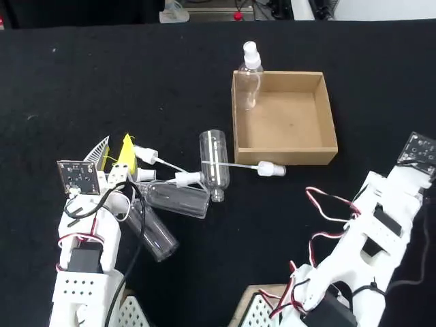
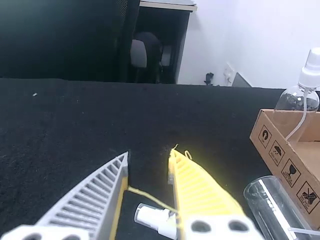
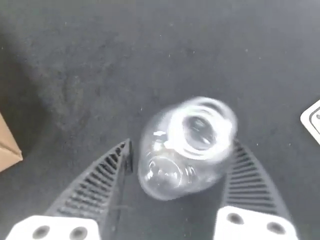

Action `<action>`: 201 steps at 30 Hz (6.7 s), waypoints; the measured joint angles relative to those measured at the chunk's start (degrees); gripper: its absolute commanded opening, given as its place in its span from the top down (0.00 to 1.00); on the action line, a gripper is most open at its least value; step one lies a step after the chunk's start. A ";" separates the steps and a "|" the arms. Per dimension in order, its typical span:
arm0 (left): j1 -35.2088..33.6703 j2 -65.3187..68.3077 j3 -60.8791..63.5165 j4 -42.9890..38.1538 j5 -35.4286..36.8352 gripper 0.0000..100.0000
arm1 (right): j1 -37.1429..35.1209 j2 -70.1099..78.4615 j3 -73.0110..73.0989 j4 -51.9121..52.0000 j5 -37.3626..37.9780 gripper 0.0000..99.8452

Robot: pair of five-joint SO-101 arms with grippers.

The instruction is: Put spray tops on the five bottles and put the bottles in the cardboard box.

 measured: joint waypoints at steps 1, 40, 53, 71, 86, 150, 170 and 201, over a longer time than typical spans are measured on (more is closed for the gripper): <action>0.00 0.00 0.00 0.00 0.00 0.87 | 0.00 0.00 0.53 -1.14 0.00 0.89; 0.00 0.00 0.00 0.00 0.00 0.87 | -27.43 -29.71 -15.91 62.42 0.26 0.99; -1.23 0.00 0.00 0.00 0.00 0.87 | -59.34 -52.40 -7.47 50.64 0.26 0.99; -2.20 0.00 0.00 0.00 0.00 0.87 | -74.64 -52.84 8.26 23.30 0.18 0.99; -2.20 0.00 0.00 0.53 0.00 0.87 | -70.86 -57.23 7.21 35.96 0.18 0.99; 0.79 128.26 -120.79 72.62 33.76 0.79 | -69.19 -71.12 14.86 41.58 0.26 0.99; 2.73 129.14 -129.58 70.07 34.02 0.97 | -69.19 -71.12 14.86 41.58 0.26 0.99; -1.14 95.65 -134.42 90.46 25.67 0.97 | -69.19 -71.12 14.86 41.58 0.26 0.99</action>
